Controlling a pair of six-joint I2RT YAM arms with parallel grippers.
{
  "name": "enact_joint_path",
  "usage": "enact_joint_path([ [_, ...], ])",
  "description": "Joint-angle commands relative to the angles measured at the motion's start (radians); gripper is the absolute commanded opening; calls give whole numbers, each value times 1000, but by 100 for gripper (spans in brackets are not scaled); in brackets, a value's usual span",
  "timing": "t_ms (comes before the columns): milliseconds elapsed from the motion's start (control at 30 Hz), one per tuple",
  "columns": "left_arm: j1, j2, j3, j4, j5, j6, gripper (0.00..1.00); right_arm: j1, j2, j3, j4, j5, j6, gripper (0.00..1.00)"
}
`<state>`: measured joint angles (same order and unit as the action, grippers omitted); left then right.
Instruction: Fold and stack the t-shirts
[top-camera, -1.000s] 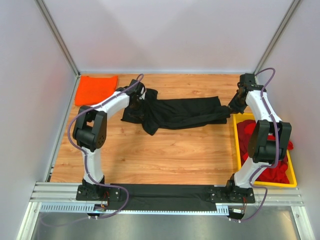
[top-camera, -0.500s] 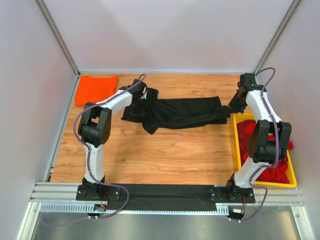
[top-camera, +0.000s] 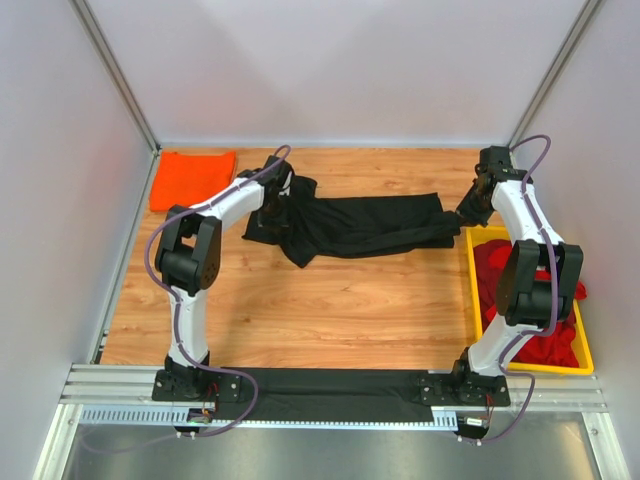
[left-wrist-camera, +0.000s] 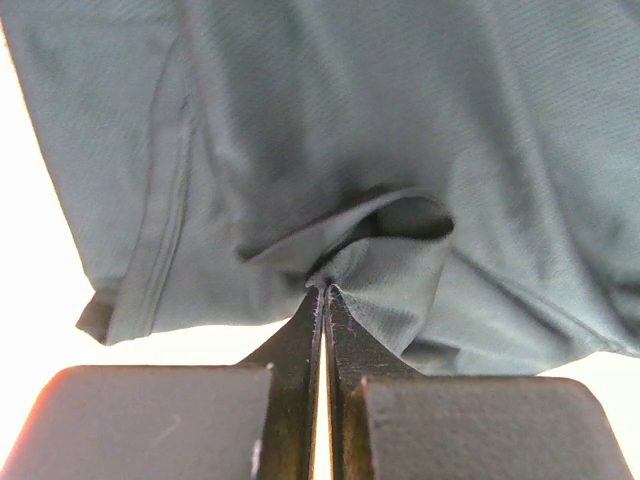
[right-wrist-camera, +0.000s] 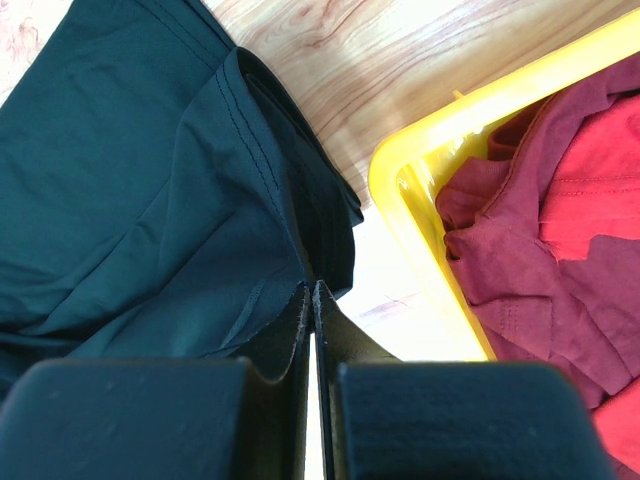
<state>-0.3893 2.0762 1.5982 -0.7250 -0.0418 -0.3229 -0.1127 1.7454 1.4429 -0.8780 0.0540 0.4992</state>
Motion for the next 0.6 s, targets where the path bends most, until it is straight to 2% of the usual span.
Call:
enact_joint_path([
  [0, 4, -100, 32, -71, -64, -36, 0, -7, -17, 13, 14, -2, -14, 0],
  [200, 3, -198, -3, -214, -90, -74, 0, -7, -30, 16, 4, 3, -14, 0],
  [367, 3, -286, -102, -278, -168, -125, 0, -7, -32, 31, -7, -5, -16, 0],
  [567, 4, -392, -256, -294, -173, -177, 0, -4, -52, 10, -7, -37, -19, 0],
])
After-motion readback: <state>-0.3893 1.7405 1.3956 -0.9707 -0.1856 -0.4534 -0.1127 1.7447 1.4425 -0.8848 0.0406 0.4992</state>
